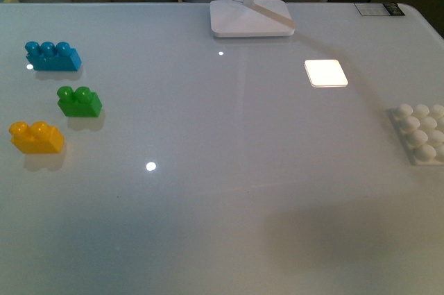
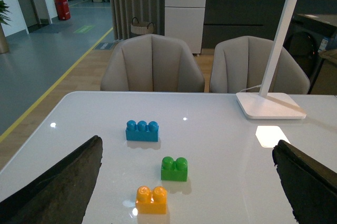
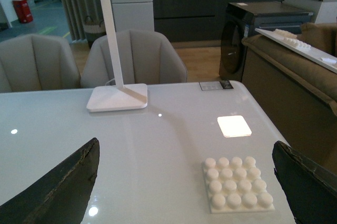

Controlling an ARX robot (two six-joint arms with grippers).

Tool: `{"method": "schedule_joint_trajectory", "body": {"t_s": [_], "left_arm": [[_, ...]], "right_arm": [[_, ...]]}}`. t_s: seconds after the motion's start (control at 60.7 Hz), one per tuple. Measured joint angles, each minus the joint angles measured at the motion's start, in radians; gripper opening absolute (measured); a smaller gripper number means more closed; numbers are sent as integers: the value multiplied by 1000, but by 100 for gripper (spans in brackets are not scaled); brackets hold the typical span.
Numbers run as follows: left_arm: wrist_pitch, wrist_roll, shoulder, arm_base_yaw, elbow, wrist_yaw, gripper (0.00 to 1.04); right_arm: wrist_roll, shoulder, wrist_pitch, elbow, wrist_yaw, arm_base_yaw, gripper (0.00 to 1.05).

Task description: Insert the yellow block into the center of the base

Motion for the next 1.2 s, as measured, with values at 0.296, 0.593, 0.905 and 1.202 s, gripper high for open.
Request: {"method": "schedule_joint_trajectory", "body": {"t_s": [0.296, 0.593, 0.905, 1.202], "left_arm": [[0, 0, 0, 0, 0, 0, 97], [0, 0, 0, 0, 0, 0, 97], [0, 0, 0, 0, 0, 0, 97], [0, 0, 0, 0, 0, 0, 97]], "right_arm": [[0, 0, 0, 0, 0, 0, 96], [0, 0, 0, 0, 0, 0, 96], [1, 0, 0, 0, 1, 0, 96], [223, 717, 121, 221, -69, -324, 96]]}}
